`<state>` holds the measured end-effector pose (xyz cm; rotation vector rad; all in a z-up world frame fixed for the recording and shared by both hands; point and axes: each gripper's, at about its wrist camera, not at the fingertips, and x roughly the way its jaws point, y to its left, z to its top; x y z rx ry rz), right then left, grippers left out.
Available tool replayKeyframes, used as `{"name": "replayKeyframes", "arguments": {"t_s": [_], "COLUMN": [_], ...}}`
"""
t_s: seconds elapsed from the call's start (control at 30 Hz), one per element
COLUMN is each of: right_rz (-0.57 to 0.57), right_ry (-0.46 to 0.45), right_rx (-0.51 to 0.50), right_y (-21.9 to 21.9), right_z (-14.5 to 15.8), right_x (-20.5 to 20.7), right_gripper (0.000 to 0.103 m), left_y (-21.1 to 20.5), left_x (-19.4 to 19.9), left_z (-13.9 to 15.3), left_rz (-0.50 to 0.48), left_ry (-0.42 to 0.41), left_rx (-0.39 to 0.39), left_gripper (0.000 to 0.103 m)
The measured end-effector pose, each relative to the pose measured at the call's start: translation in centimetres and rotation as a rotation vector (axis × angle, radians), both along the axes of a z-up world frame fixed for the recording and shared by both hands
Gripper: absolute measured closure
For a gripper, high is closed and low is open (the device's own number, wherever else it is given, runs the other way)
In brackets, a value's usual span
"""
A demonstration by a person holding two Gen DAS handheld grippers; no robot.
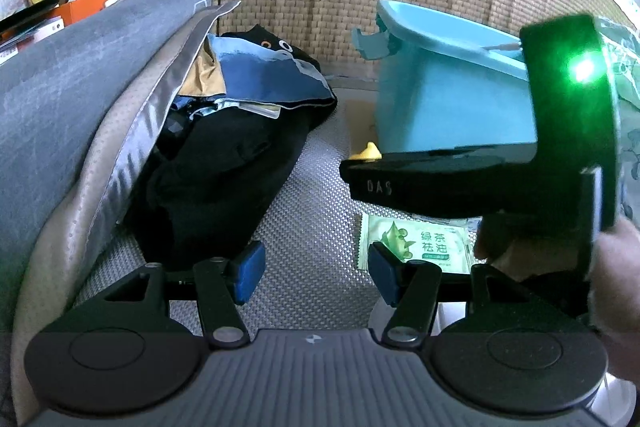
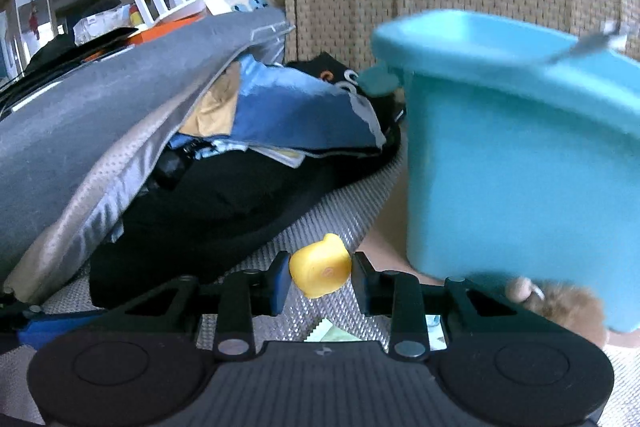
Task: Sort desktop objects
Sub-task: 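Lift the duck over the teal bin and open the right gripper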
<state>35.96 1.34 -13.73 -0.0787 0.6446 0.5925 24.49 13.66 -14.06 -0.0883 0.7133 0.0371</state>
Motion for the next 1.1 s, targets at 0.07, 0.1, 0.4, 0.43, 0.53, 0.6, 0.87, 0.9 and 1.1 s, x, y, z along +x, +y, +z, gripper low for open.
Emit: {"name": "replayKeyframes", "arguments": {"t_s": [0.07,0.1,0.4,0.43,0.53,0.6,0.87,0.9,1.1], "right_rz": [-0.004,-0.007,-0.011,-0.011,-0.028,-0.049,-0.106,-0.109,-0.149], "right_ry": [-0.005,-0.007,-0.080,-0.090,-0.124,-0.135,-0.162,-0.164,-0.174], "right_rx": [0.003,0.003,0.033,0.040,0.050,0.059,0.075,0.067,0.046], "right_y": [-0.2,-0.3,-1.6,-1.8,-2.5,-3.3,-5.8,-6.0,-7.7], "right_z": [0.7,1.0,5.7,6.2,7.7,8.5,10.4,10.4,10.3], "right_x": [-0.2,-0.3,-1.4,-1.6,-1.8,-1.9,-1.9,-1.9,-1.6], "right_gripper": [0.067,0.067,0.067,0.067,0.067,0.067,0.067,0.067,0.067], "left_y": [-0.1,-0.2,-0.7,-0.8,-1.0,-1.2,-1.9,-2.1,-2.8], "left_x": [0.0,0.0,0.0,0.0,-0.1,-0.1,0.2,0.2,0.6], "left_z": [0.1,0.2,0.4,0.5,0.7,0.8,0.9,1.0,1.0], "left_rz": [-0.005,-0.007,-0.020,-0.022,-0.026,-0.029,-0.044,-0.046,-0.061], "left_ry": [-0.003,-0.005,-0.012,-0.013,-0.018,-0.021,-0.024,-0.025,-0.028], "left_rx": [0.001,0.001,0.004,0.005,0.006,0.004,-0.002,-0.001,-0.006], "left_gripper": [0.042,0.042,0.042,0.042,0.042,0.042,0.042,0.042,0.042]}}
